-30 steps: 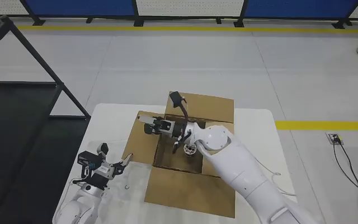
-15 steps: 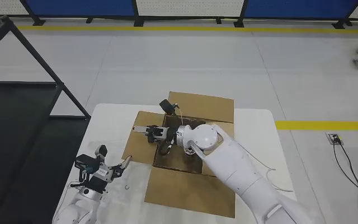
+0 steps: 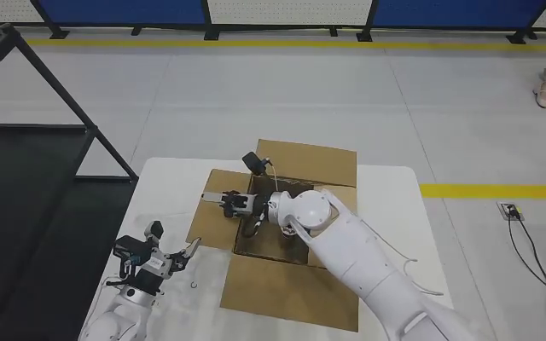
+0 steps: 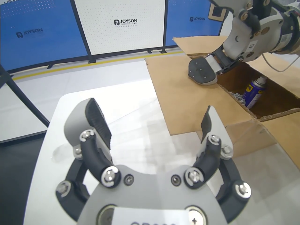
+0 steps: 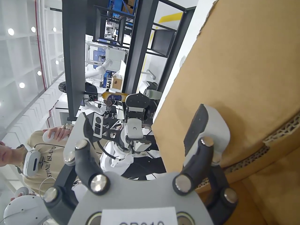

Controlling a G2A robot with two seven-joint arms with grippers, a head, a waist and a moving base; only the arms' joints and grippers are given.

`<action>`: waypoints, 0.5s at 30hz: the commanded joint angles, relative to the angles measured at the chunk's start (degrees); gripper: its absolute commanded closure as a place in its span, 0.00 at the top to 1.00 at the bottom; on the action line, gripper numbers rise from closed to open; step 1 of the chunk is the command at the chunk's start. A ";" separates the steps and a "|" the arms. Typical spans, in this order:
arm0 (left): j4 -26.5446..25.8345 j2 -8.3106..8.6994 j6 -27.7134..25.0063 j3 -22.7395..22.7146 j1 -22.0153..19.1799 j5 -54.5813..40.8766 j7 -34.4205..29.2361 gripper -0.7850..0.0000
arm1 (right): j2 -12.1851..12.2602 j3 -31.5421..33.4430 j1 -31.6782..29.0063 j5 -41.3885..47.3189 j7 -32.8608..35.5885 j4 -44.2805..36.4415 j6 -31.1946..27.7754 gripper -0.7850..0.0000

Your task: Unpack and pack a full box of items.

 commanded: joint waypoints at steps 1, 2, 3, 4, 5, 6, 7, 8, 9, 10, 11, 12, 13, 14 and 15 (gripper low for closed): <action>-0.01 -0.02 -0.02 -0.03 0.01 0.02 0.00 1.00 | -0.09 0.13 0.14 -0.35 0.52 0.05 0.80 1.00; -0.04 -0.03 -0.02 -0.06 0.01 0.05 0.01 1.00 | -0.13 0.28 0.14 -0.45 0.38 0.04 0.74 1.00; -0.07 -0.03 -0.03 -0.08 0.03 0.11 0.08 1.00 | -0.15 0.56 0.02 -0.32 0.07 -0.12 0.13 1.00; -0.06 -0.04 -0.08 -0.10 0.06 0.11 0.16 1.00 | -0.15 0.87 -0.18 -0.12 -0.09 -0.23 -0.52 1.00; -0.05 -0.05 -0.11 -0.12 0.08 0.13 0.21 1.00 | -0.14 1.06 -0.29 -0.18 -0.03 -0.26 -0.84 1.00; -0.05 -0.05 -0.14 -0.15 0.10 0.14 0.23 1.00 | -0.12 1.05 -0.24 -0.75 0.24 -0.12 -0.55 1.00; -0.03 -0.07 -0.08 -0.18 0.12 0.06 0.27 1.00 | -0.15 0.93 -0.15 -1.36 0.44 0.03 0.36 1.00; -0.02 -0.08 -0.08 -0.19 0.14 0.06 0.29 1.00 | -0.22 0.87 -0.07 -1.72 0.49 0.03 1.15 1.00; -0.02 -0.09 -0.08 -0.19 0.16 0.07 0.30 1.00 | -0.29 0.93 -0.06 -1.86 0.34 -0.05 1.47 1.00; -0.02 -0.09 -0.14 -0.20 0.17 0.14 0.31 1.00 | -0.35 1.16 -0.18 -1.63 0.04 -0.17 1.29 1.00; 0.00 -0.11 -0.11 -0.22 0.18 0.11 0.34 1.00 | -0.38 1.41 -0.31 -1.32 0.12 -0.28 0.88 1.00; 0.04 -0.12 -0.15 -0.22 0.21 0.05 0.32 1.00 | -0.38 1.63 -0.39 -1.13 0.50 -0.29 0.60 1.00; 0.06 -0.13 -0.18 -0.24 0.21 0.02 0.31 1.00 | -0.37 1.76 -0.36 -1.28 0.83 -0.19 0.63 1.00; 0.06 -0.13 -0.21 -0.26 0.21 0.02 0.30 1.00 | -0.36 1.77 -0.25 -1.69 1.15 0.04 1.22 1.00; 0.07 -0.14 -0.24 -0.28 0.22 0.03 0.31 1.00 | -0.39 1.73 -0.08 -2.10 1.40 0.24 2.09 1.00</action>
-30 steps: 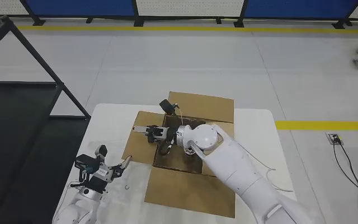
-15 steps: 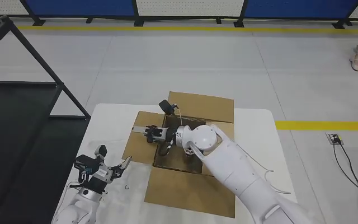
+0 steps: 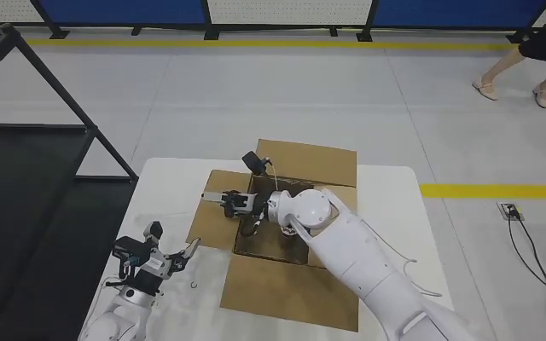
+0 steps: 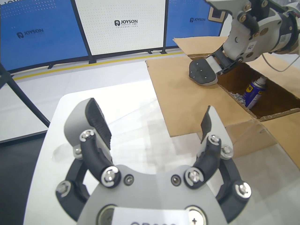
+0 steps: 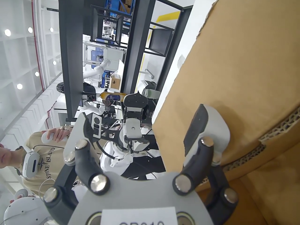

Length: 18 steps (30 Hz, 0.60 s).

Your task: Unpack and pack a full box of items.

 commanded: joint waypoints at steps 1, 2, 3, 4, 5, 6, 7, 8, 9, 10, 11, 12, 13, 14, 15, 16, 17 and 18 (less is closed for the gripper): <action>0.01 -0.02 -0.11 -0.02 0.00 -0.03 0.08 1.00 | -0.07 0.00 0.29 -0.74 0.32 0.25 1.36 1.00; 0.04 -0.02 -0.15 -0.04 0.00 -0.02 0.11 1.00 | -0.11 0.10 0.25 -0.79 0.26 0.22 1.38 1.00; 0.06 -0.03 -0.17 -0.05 -0.01 0.00 0.13 1.00 | -0.16 0.28 0.15 -0.59 0.30 0.12 1.07 1.00; 0.06 -0.04 -0.18 -0.05 -0.02 0.00 0.13 1.00 | -0.17 0.43 0.05 -0.50 0.60 0.07 0.68 1.00; 0.05 -0.05 -0.24 -0.06 -0.03 -0.02 0.18 1.00 | -0.17 0.56 0.02 -0.52 0.89 0.15 0.57 1.00; 0.09 -0.06 -0.32 -0.06 -0.02 -0.09 0.17 1.00 | -0.18 0.60 0.08 -0.84 1.01 0.31 0.86 1.00; 0.06 -0.06 -0.49 -0.07 -0.05 -0.07 0.16 1.00 | -0.21 0.61 0.11 -1.07 1.12 0.36 1.19 1.00; 0.11 -0.06 -0.62 -0.09 -0.06 -0.15 0.12 1.00 | -0.26 0.63 0.13 -1.28 1.17 0.37 1.34 1.00; 0.11 -0.07 -0.68 -0.12 -0.08 -0.18 0.08 1.00 | -0.30 0.71 0.11 -1.33 1.24 0.42 1.48 1.00; 0.11 -0.07 -0.71 -0.14 -0.09 -0.18 0.05 1.00 | -0.33 0.77 0.09 -1.44 1.30 0.45 1.50 1.00; 0.10 -0.08 -0.73 -0.15 -0.10 -0.19 0.03 1.00 | -0.36 0.83 0.09 -1.56 1.39 0.54 1.57 1.00; 0.09 -0.09 -0.87 -0.13 -0.10 -0.25 0.03 1.00 | -0.39 0.92 0.06 -1.59 1.50 0.65 1.63 1.00; 0.10 -0.08 -0.98 -0.16 -0.12 -0.23 -0.01 1.00 | -0.41 1.01 0.08 -1.73 1.52 0.77 1.71 1.00; 0.10 -0.09 -1.03 -0.19 -0.14 -0.23 -0.04 1.00 | -0.44 1.12 0.07 -1.76 1.48 0.83 1.72 1.00; 0.10 -0.09 -1.05 -0.20 -0.15 -0.24 -0.06 1.00 | -0.46 1.28 0.06 -1.85 1.28 0.81 1.49 1.00; 0.10 -0.10 -1.07 -0.21 -0.16 -0.24 -0.07 1.00 | -0.44 1.57 0.01 -1.84 0.85 0.63 0.83 1.00; 0.12 -0.11 -1.04 -0.22 -0.16 -0.27 -0.07 1.00 | -0.39 1.96 -0.15 -1.65 0.52 0.29 -0.12 1.00; 0.13 -0.12 -0.99 -0.22 -0.16 -0.33 -0.05 1.00 | -0.28 2.44 -0.34 -1.37 0.47 -0.19 -1.26 1.00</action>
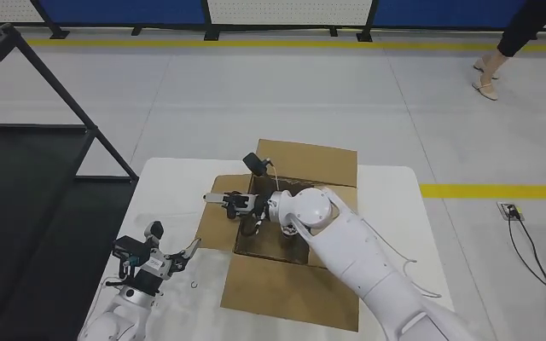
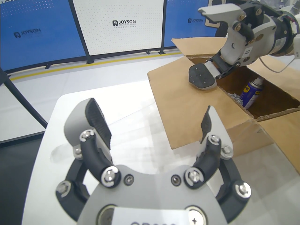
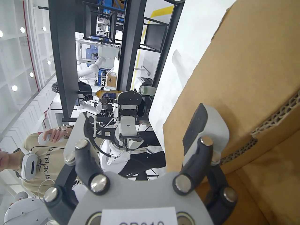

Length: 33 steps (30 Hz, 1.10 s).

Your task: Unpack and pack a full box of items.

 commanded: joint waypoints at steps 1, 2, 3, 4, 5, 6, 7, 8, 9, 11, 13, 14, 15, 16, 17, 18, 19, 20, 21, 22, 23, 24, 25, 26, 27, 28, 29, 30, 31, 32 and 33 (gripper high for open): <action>0.00 -0.03 0.09 0.00 -0.01 -0.07 0.00 1.00 | 0.27 1.16 -0.44 0.61 -0.33 -0.97 -2.54 1.00; -0.06 -0.03 0.14 -0.03 -0.03 0.02 0.03 1.00 | 0.46 1.82 -0.74 0.87 -0.56 -1.46 -3.70 1.00; -0.16 -0.04 0.12 -0.04 -0.04 0.01 0.03 1.00 | 0.68 2.47 -1.09 1.11 -0.58 -2.00 -4.68 1.00; -0.30 -0.04 0.12 -0.08 -0.02 0.03 0.05 1.00 | 0.93 3.19 -1.46 1.31 -0.69 -2.61 -5.67 1.00; -0.52 -0.05 0.14 -0.14 0.02 -0.02 0.16 1.00 | 1.21 3.96 -1.92 1.60 -0.69 -3.28 -6.64 1.00; -0.81 -0.05 0.18 -0.19 0.10 0.08 0.39 1.00 | 1.50 4.74 -2.41 1.90 -0.52 -4.01 -7.43 1.00; -1.10 -0.06 0.24 -0.25 0.23 0.12 0.72 1.00 | 1.81 5.54 -2.91 2.16 -0.25 -4.79 -8.12 1.00; -1.44 -0.07 0.35 -0.34 0.41 0.16 1.04 1.00 | 2.14 6.37 -3.45 2.45 0.05 -5.57 -8.67 1.00; -1.83 -0.09 0.53 -0.49 0.60 0.15 1.53 1.00 | 2.47 7.20 -3.99 2.68 0.40 -6.33 -9.04 1.00; -2.81 -0.11 0.80 -0.92 1.17 -0.16 2.51 1.00 | 3.13 8.67 -5.02 2.80 1.28 -7.87 -9.14 1.00; -4.24 -0.12 0.58 -1.62 2.07 -1.08 3.65 1.00 | 3.77 10.11 -6.05 2.66 1.88 -9.39 -8.98 1.00; -5.12 -0.10 0.24 -2.09 2.61 -1.60 4.16 1.00 | 4.08 10.82 -6.61 2.68 2.18 -10.23 -8.90 1.00; -6.01 -0.06 -0.04 -2.69 3.18 -1.96 4.57 1.00 | 4.38 11.48 -7.18 2.61 2.50 -11.05 -8.79 1.00; -6.93 -0.03 -0.09 -3.34 3.74 -2.12 4.90 1.00 | 4.67 12.12 -7.73 2.55 2.83 -11.85 -8.60 1.00; -7.84 0.01 -0.18 -3.92 4.29 -2.29 5.15 1.00 | 4.96 12.75 -8.28 2.45 3.08 -12.67 -8.45 1.00; -8.63 0.04 -0.25 -4.47 4.80 -2.37 5.29 1.00 | 5.22 13.37 -8.84 2.48 3.34 -13.51 -8.33 1.00; -9.32 0.06 -0.26 -4.99 5.18 -2.40 5.50 1.00 | 5.48 13.95 -9.38 2.41 3.58 -14.31 -8.20 1.00; -10.02 0.09 -0.31 -5.45 5.52 -2.33 5.60 1.00 | 5.72 14.52 -9.92 2.45 3.92 -15.11 -8.07 1.00; -10.70 0.12 -0.37 -5.90 5.79 -2.25 5.61 1.00 | 5.96 15.09 -10.44 2.59 4.38 -15.89 -7.99 1.00; -11.54 0.14 -0.31 -6.38 6.01 -2.20 5.62 1.00 | 6.20 15.63 -10.93 2.72 4.93 -16.65 -7.90 1.00; -12.45 0.16 -0.57 -6.74 6.30 -2.45 5.54 1.00 | 6.44 16.17 -11.40 2.77 5.47 -17.37 -7.76 1.00; -13.46 0.19 -0.93 -7.19 6.55 -2.62 5.43 1.00 | 6.69 16.72 -11.85 2.74 5.96 -18.08 -7.57 1.00; -14.53 0.23 -1.13 -7.73 6.81 -2.66 5.24 1.00 | 6.94 17.29 -12.31 2.76 6.49 -18.85 -7.38 1.00; -15.75 0.27 -1.30 -8.22 7.05 -2.61 4.91 1.00 | 7.22 17.89 -12.79 2.73 7.11 -19.74 -7.22 1.00; -17.19 0.31 -1.84 -8.56 7.23 -2.74 4.53 1.00 | 7.52 18.53 -13.32 2.62 7.86 -20.70 -7.05 1.00; -18.73 0.37 -2.72 -8.84 7.30 -2.94 3.95 1.00 | 7.86 19.27 -13.93 2.53 8.77 -21.90 -7.01 1.00; -20.25 0.45 -3.57 -9.11 7.24 -2.94 2.94 1.00 | 8.23 20.15 -14.70 2.48 9.70 -23.18 -7.03 1.00; -21.84 0.52 -4.30 -9.24 7.01 -3.00 1.81 1.00 | 8.66 21.16 -15.47 2.16 10.65 -24.64 -7.32 1.00; -23.35 0.58 -5.15 -9.12 6.65 -3.16 0.66 1.00 | 9.12 22.40 -16.44 1.82 11.24 -26.08 -7.76 1.00; -24.64 0.64 -6.21 -8.76 6.16 -3.60 -0.75 1.00 | 9.57 23.60 -17.62 1.87 12.05 -27.79 -8.17 1.00; -25.74 0.71 -7.51 -8.21 5.47 -4.31 -2.57 1.00 | 10.02 24.89 -18.97 2.12 12.94 -29.64 -8.67 1.00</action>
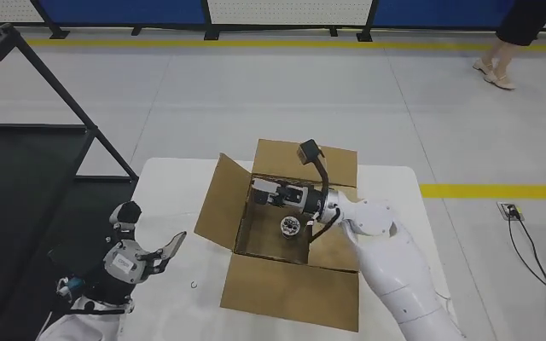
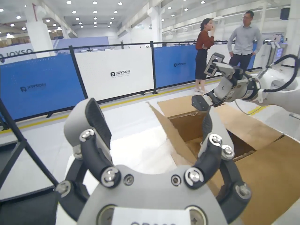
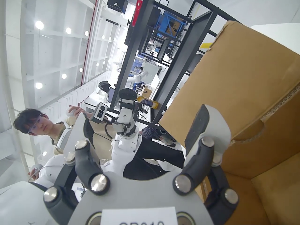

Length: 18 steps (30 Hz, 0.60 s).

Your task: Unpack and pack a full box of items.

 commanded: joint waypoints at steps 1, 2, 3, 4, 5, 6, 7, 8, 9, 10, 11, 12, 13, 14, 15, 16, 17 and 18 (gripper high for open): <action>-2.15 0.14 -2.52 1.17 -1.63 -1.56 -3.78 1.00 | 0.88 2.79 -2.70 0.28 1.35 -3.63 -0.83 1.00; -2.85 0.20 -3.69 2.02 -2.80 -2.79 -5.60 1.00 | 1.35 4.32 -4.23 0.47 1.91 -5.59 -1.18 1.00; -3.32 0.26 -4.87 3.01 -4.12 -3.93 -7.84 1.00 | 1.81 5.82 -5.86 0.82 2.71 -7.64 -1.60 1.00; -3.52 0.32 -5.66 4.05 -5.68 -5.05 -10.15 1.00 | 2.27 7.44 -7.54 1.22 3.38 -9.61 -2.08 1.00; -3.45 0.33 -5.84 5.29 -7.38 -6.32 -12.43 1.00 | 2.72 9.13 -9.25 1.64 3.88 -11.47 -2.57 1.00; -3.20 0.32 -6.26 6.93 -9.21 -7.78 -14.94 1.00 | 3.14 10.79 -10.97 2.20 4.45 -13.28 -3.14 1.00; -2.60 0.29 -6.24 8.52 -11.30 -9.16 -17.37 1.00 | 3.55 12.47 -12.68 2.92 4.99 -14.90 -3.68 1.00; -1.73 0.23 -5.76 10.20 -13.50 -10.31 -19.87 1.00 | 3.94 14.19 -14.34 3.65 5.35 -16.34 -4.18 1.00; -0.70 0.13 -5.19 12.08 -15.83 -11.46 -22.34 1.00 | 4.31 15.87 -15.95 4.26 5.68 -17.71 -4.69 1.00; 0.67 -0.01 -4.60 14.11 -18.24 -13.07 -24.59 1.00 | 4.67 17.53 -17.54 4.85 5.88 -18.99 -5.21 1.00; 2.22 -0.20 -3.90 16.15 -20.72 -14.94 -26.69 1.00 | 4.99 19.07 -19.13 5.52 6.05 -20.19 -5.71 1.00; 3.89 -0.39 -3.03 18.06 -23.34 -16.00 -28.89 1.00 | 5.30 20.53 -20.68 6.07 6.23 -21.33 -6.15 1.00; 5.65 -0.62 -1.91 20.05 -25.92 -16.74 -30.82 1.00 | 5.59 21.89 -22.18 6.63 6.44 -22.44 -6.62 1.00; 7.62 -0.92 -1.17 22.33 -28.35 -18.25 -32.67 1.00 | 5.85 23.22 -23.64 7.28 6.52 -23.39 -7.03 1.00; 9.82 -1.26 -0.44 24.58 -30.76 -20.55 -34.57 1.00 | 6.10 24.45 -25.03 7.84 6.52 -24.32 -7.42 1.00; 11.94 -1.64 0.28 26.60 -33.23 -22.91 -36.09 1.00 | 6.32 25.56 -26.39 8.36 6.45 -25.13 -7.70 1.00; 14.12 -2.00 0.79 28.57 -35.60 -24.79 -37.69 1.00 | 6.54 26.57 -27.64 8.83 6.42 -25.92 -7.97 1.00; 16.41 -2.43 1.19 30.57 -37.69 -27.76 -39.07 1.00 | 6.73 27.45 -28.81 9.34 6.45 -26.63 -8.21 1.00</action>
